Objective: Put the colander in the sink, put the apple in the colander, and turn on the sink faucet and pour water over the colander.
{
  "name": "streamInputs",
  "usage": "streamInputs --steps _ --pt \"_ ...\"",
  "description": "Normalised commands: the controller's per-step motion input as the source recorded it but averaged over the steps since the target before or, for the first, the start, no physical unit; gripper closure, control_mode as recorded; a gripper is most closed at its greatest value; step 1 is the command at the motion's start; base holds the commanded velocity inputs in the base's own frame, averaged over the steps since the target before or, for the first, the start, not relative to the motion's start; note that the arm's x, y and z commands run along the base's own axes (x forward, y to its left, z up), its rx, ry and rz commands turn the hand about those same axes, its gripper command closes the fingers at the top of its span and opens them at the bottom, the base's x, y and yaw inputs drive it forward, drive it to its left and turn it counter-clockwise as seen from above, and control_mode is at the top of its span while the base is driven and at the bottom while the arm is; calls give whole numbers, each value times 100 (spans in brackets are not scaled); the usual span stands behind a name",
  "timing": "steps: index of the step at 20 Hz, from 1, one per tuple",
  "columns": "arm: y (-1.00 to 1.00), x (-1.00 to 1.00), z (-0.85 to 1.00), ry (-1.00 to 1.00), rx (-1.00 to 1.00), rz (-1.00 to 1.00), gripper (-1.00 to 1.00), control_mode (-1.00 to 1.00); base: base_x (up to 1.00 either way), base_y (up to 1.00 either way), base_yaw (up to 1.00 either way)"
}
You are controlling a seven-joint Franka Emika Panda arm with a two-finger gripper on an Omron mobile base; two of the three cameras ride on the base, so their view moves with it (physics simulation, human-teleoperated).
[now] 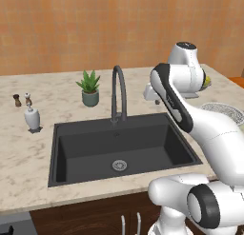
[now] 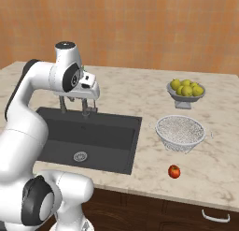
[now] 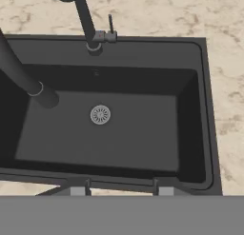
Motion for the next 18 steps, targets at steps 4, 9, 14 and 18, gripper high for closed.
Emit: streamInputs --steps 4,9,14,18 --pt "0 -6 -5 0 -3 0 -100 -100 0 0 0" --pt "-13 -26 -17 0 -2 0 -100 -100 0 0 0" --pt "-45 -27 -18 0 -5 0 -100 -100 0 0 0" --pt "-55 -22 -23 0 -14 1 -100 -100 0 0 0"
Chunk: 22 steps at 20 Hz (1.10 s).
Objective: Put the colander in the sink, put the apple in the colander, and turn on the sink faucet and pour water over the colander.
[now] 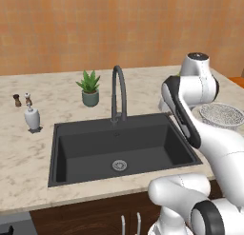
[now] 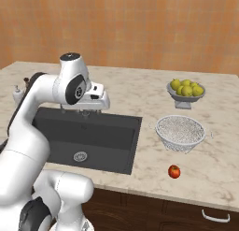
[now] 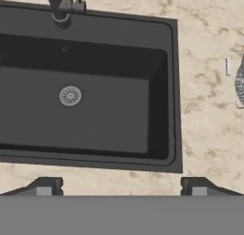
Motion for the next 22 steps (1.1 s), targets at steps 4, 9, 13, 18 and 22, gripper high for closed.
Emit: streamInputs --steps 4,9,13,18,22 --pt "-63 -19 -24 0 -13 3 -100 -100 0 0 0" --pt "-64 -6 -21 0 -11 1 -100 -100 0 0 0" --pt "-65 0 -19 0 -3 0 -100 -100 0 0 0" --pt "-67 5 -23 0 -4 5 -100 -100 0 0 0" --pt "-58 21 -18 0 -5 11 -100 -100 0 0 0"
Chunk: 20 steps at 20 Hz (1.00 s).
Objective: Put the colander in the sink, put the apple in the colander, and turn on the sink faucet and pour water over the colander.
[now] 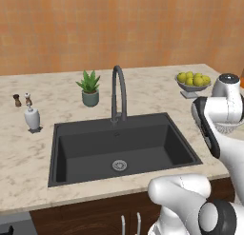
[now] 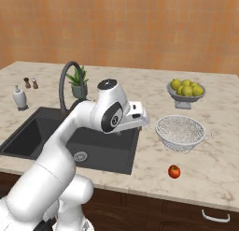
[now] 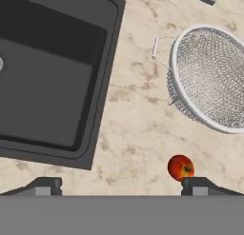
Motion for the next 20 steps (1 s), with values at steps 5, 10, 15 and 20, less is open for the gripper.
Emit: streamInputs --steps 5,10,15,20 --pt "-46 17 -15 1 -7 14 -100 -100 0 0 0" --pt "-34 16 -5 2 -10 7 -100 -100 0 0 0" --pt "-28 11 0 1 -7 4 -100 -100 0 0 0" --pt "-33 20 -11 0 -3 8 -100 -100 0 0 0"
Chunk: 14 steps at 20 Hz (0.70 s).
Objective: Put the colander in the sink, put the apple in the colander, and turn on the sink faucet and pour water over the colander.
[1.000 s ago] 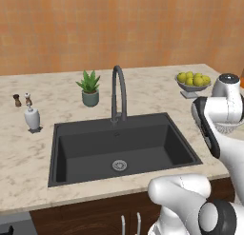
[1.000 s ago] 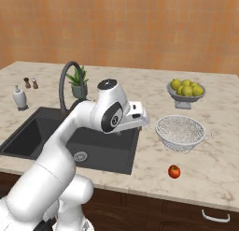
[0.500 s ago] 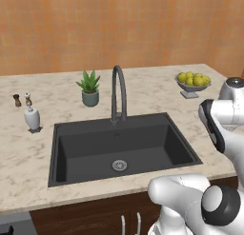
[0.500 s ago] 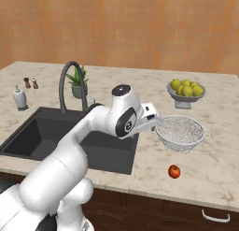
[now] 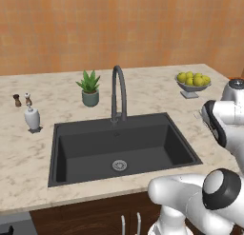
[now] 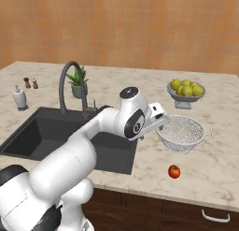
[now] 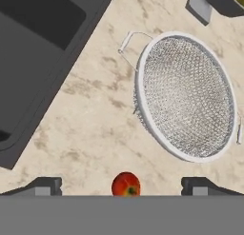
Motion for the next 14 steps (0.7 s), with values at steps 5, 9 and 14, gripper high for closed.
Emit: streamInputs --steps 5,9,14 --pt "-9 31 -25 0 -1 0 -100 -100 0 0 0" --pt "-4 47 -20 0 -3 0 -100 -100 0 0 0" --pt "-14 46 -18 6 0 0 -100 -100 0 0 0"
